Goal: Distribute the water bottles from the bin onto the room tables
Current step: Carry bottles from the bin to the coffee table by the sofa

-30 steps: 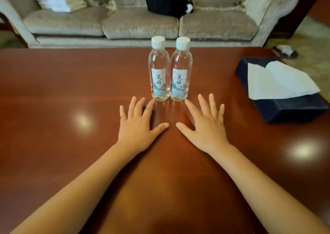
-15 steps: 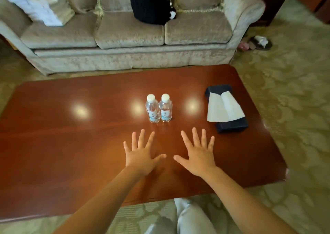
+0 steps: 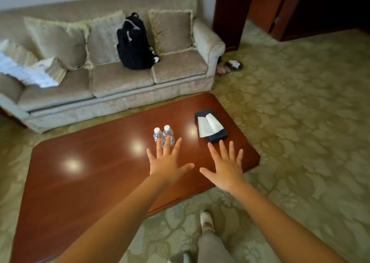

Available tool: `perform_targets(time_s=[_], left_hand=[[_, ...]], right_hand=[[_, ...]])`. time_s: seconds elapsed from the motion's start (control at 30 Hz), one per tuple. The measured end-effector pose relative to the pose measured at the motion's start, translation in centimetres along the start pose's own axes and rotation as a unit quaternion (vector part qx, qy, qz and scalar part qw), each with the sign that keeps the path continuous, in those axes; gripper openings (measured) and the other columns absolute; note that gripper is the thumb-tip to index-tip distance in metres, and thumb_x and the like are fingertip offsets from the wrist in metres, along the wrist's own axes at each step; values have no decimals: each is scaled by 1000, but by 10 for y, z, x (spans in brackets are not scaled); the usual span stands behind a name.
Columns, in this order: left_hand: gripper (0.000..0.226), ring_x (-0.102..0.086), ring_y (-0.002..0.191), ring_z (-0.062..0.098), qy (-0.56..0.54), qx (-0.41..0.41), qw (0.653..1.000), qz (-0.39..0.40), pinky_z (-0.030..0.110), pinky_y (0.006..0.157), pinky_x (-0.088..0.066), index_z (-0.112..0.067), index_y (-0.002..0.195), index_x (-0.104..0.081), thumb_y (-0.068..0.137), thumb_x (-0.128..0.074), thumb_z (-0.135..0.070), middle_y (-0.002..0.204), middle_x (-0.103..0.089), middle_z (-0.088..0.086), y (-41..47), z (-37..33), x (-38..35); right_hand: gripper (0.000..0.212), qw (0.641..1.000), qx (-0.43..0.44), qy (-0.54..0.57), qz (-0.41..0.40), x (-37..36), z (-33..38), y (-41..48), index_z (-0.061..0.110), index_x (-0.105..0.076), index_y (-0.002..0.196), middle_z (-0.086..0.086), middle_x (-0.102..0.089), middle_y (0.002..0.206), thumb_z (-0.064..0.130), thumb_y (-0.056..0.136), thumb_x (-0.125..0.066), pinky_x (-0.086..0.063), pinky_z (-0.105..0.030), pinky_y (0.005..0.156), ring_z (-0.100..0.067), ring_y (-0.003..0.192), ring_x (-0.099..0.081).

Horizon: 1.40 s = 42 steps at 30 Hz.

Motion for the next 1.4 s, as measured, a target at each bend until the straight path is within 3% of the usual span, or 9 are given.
perform_targets(time_s=[0.3, 0.57, 0.87, 1.17, 1.23, 1.37, 1.4], left_hand=[[96, 28, 146, 32, 50, -163, 985, 24, 67, 114, 8, -40, 152, 16, 80, -28, -86, 162, 24, 1, -62, -97, -9], [97, 24, 148, 31, 94, -315, 944, 37, 65, 116, 5, -39, 153, 15, 79, -27, -86, 163, 21, 1, -153, -215, -44], [95, 21, 149, 31, 154, -489, 856, 64, 65, 115, 4, -40, 152, 15, 80, -28, -86, 163, 19, 1, -352, -337, -117], [95, 21, 149, 31, 174, -634, 750, 74, 67, 115, 4, -40, 152, 15, 80, -28, -85, 163, 19, 1, -526, -408, -179], [96, 21, 149, 31, 179, -659, 727, 72, 67, 115, 4, -41, 152, 16, 77, -23, -87, 163, 19, 1, -558, -421, -191], [118, 21, 149, 30, 191, -695, 690, 71, 67, 114, 5, -41, 151, 17, 46, 12, -95, 163, 21, 0, -609, -443, -209], [117, 22, 149, 30, 193, -701, 683, 72, 67, 114, 5, -41, 151, 17, 47, 13, -95, 163, 21, 0, -618, -448, -213]], right_hand=[[91, 985, -157, 54, -52, 1, -69, -138, 38, 10, 157, -9, 18, 165, 74, 89, -39, 18, -63, 115, -38, 146, 29], [92, 938, -317, 91, -104, -13, -135, -304, 40, 7, 157, -7, 21, 165, 74, 87, -43, 19, -63, 115, -37, 146, 30], [93, 845, -506, 124, -122, -65, -171, -572, 40, 7, 157, -9, 21, 165, 74, 87, -45, 13, -64, 116, -39, 147, 29], [88, 752, -626, 130, -161, -118, -156, -775, 41, 9, 156, -7, 22, 164, 74, 90, -39, 20, -62, 114, -36, 145, 33], [86, 731, -651, 131, -158, -128, -149, -810, 40, 10, 156, -7, 22, 164, 73, 92, -37, 19, -63, 114, -37, 145, 33], [83, 693, -688, 149, -155, -145, -141, -867, 40, 11, 156, -5, 25, 164, 70, 93, -35, 22, -62, 113, -35, 144, 36], [83, 684, -695, 156, -157, -149, -141, -878, 41, 11, 156, -5, 25, 164, 69, 93, -35, 23, -61, 113, -35, 143, 36]])
Point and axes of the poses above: each hand's wrist, its own y-axis towards the middle knuckle, its own x-axis out of the back of the hand, z = x × y, the point moved 1 cm from there along y, towards the middle knuckle
